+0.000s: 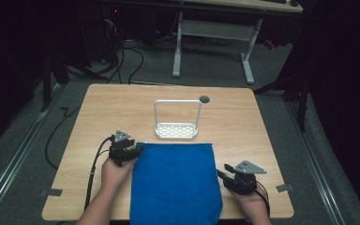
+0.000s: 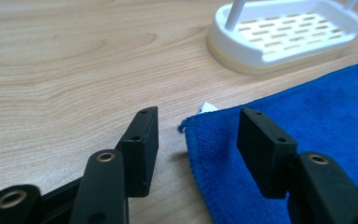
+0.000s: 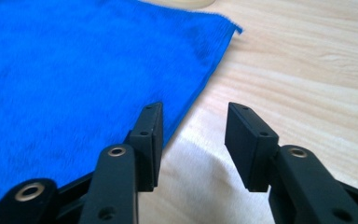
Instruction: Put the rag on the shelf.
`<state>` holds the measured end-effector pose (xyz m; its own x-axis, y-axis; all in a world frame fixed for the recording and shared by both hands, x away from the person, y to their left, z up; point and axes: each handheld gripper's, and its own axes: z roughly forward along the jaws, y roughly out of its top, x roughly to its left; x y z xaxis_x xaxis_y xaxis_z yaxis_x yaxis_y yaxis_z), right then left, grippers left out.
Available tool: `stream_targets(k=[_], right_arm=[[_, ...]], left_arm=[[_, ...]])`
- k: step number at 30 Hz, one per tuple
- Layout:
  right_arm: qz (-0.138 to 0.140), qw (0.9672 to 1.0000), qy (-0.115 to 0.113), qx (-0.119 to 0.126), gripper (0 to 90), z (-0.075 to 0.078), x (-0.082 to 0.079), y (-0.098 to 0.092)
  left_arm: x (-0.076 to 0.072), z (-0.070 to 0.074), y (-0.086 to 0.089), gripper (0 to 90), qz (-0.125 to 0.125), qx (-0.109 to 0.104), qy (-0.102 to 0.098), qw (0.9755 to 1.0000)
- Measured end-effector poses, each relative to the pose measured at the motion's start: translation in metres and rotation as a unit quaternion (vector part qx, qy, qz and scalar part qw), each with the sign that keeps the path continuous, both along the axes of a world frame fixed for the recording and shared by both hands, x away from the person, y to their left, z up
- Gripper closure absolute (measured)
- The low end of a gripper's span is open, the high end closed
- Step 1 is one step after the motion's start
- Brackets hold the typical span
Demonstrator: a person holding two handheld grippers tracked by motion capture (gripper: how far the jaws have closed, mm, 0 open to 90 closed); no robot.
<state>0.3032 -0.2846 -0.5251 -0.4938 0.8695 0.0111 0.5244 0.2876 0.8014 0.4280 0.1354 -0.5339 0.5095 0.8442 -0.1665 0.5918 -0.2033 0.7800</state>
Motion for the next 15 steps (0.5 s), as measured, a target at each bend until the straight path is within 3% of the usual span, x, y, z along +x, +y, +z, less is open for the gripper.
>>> stream_targets(k=[3, 7, 8, 9, 10, 13, 15], right_arm=[[-0.006, 0.9998, 0.006, 0.017, 52.7, 0.004, 0.005, 0.002], [-0.005, 1.0000, -0.004, 0.003, 52.7, 0.007, 0.014, 0.006], [-0.012, 0.9999, -0.005, 0.000, 53.1, 0.010, 0.024, 0.009], [-0.012, 0.9999, -0.005, 0.000, 53.1, 0.010, 0.024, 0.009], [-0.022, 0.9997, -0.004, -0.004, 52.9, 0.011, 0.037, 0.014], [-0.028, 0.9995, -0.004, -0.010, 52.8, 0.010, 0.048, 0.017], [-0.032, 0.9994, 0.010, -0.005, 51.7, 0.010, 0.063, 0.022]], left_arm=[[0.002, -0.001, -0.002, 51.5, -0.004, 0.007, 0.009, 0.9999], [0.003, -0.001, -0.002, 54.2, -0.009, 0.003, 0.016, 0.9998], [0.002, -0.001, -0.002, 55.5, -0.011, 0.003, 0.015, 0.9998], [0.002, -0.001, -0.002, 56.7, -0.011, 0.003, 0.015, 0.9998], [0.001, -0.001, -0.003, 57.9, -0.015, 0.005, 0.015, 0.9998], [0.001, -0.002, -0.002, 61.3, -0.018, 0.003, 0.015, 0.9997], [0.002, -0.002, -0.001, 62.2, -0.018, -0.002, 0.019, 0.9997]])
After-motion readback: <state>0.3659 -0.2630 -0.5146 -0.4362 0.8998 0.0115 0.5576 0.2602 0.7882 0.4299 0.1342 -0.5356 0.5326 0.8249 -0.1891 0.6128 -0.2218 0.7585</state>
